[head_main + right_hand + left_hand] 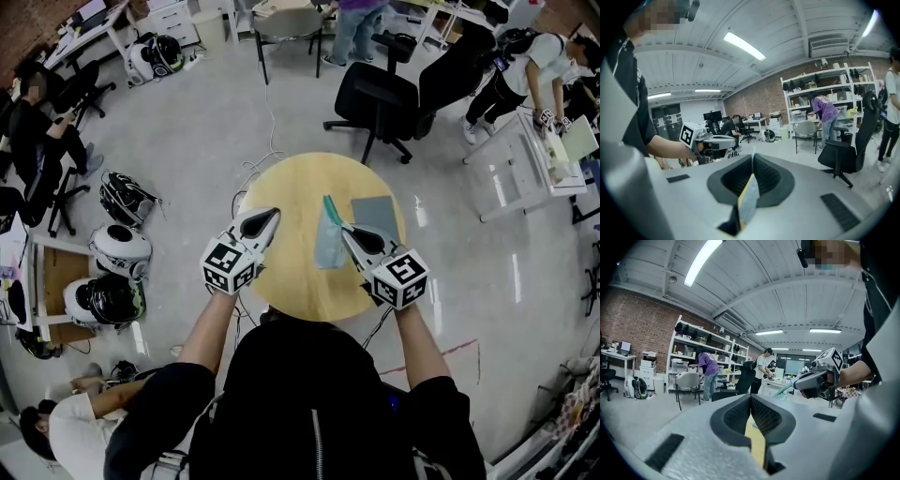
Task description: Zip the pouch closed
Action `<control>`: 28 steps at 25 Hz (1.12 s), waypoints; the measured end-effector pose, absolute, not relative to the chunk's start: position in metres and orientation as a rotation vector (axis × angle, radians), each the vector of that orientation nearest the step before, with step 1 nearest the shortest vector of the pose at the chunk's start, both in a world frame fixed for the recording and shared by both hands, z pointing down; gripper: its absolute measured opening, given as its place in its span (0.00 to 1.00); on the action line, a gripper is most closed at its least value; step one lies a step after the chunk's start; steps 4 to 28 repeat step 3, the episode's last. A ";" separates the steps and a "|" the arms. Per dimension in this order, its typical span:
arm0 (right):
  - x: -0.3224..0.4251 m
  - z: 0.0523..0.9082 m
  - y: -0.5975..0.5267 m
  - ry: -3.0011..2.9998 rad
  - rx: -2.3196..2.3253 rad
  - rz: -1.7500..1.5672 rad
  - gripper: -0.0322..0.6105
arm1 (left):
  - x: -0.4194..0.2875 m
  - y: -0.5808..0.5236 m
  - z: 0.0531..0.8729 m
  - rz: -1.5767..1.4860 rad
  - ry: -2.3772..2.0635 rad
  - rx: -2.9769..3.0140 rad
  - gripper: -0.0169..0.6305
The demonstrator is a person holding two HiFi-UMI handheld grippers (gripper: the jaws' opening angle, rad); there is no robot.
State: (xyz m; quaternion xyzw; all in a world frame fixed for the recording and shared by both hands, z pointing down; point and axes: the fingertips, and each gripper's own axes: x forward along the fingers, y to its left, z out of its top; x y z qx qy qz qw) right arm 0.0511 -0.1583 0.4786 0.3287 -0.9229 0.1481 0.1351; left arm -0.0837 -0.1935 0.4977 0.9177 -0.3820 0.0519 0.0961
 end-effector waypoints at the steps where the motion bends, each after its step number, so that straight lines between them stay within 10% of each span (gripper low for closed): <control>1: 0.051 0.479 -0.159 -2.675 0.951 0.427 0.07 | -0.084 -0.194 0.499 0.153 -1.131 2.717 0.03; 28: 0.050 0.478 -0.159 -2.678 0.949 0.423 0.07 | -0.084 -0.194 0.500 0.153 -1.129 2.713 0.03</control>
